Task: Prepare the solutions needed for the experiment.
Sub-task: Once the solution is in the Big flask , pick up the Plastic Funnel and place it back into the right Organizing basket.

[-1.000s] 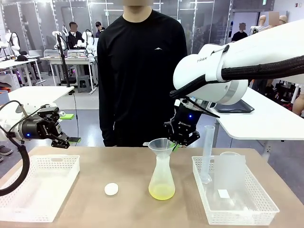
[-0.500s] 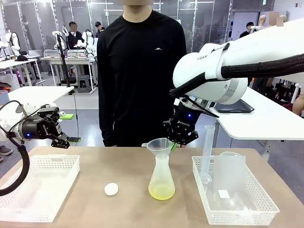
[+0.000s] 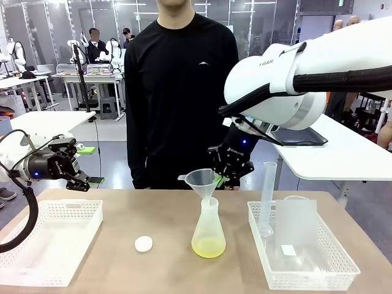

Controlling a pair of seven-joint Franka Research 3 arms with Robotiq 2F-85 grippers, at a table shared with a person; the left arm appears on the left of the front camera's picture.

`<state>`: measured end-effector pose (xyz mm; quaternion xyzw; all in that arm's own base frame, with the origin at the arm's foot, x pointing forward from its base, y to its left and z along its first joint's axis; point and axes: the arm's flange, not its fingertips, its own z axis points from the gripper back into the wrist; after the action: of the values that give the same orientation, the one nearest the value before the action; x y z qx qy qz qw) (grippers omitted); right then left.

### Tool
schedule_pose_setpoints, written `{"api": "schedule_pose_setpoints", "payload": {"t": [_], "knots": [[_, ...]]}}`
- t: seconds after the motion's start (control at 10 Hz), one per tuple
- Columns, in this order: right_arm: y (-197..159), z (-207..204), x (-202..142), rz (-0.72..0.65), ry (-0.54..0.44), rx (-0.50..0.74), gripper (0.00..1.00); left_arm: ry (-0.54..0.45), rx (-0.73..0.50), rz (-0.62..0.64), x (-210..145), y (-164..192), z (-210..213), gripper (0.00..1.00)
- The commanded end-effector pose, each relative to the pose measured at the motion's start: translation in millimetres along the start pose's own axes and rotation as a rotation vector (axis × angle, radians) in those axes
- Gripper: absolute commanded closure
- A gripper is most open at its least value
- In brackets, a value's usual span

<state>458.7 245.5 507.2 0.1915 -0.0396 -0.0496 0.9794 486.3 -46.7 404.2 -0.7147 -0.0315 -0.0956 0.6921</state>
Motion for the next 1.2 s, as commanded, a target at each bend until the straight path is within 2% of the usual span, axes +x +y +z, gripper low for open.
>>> {"api": "schedule_pose_setpoints", "payload": {"t": [0.0, 0.7, 1.1], "knots": [[-5.7, 8.1, -17.9, 0.059, -0.043, 0.062, 1.00, 0.003, -0.004, -0.004, -0.5, -2.4, 0.0, 0.00], [-2.8, 68.9, -43.1, 0.145, -0.212, 0.127, 1.00, 0.003, -0.004, -0.004, -0.5, -2.4, 0.0, 0.00], [-17.9, 91.1, -51.4, 0.156, -0.212, 0.159, 1.00, 0.003, -0.004, -0.004, -0.5, -2.4, 0.0, 0.00]]}}
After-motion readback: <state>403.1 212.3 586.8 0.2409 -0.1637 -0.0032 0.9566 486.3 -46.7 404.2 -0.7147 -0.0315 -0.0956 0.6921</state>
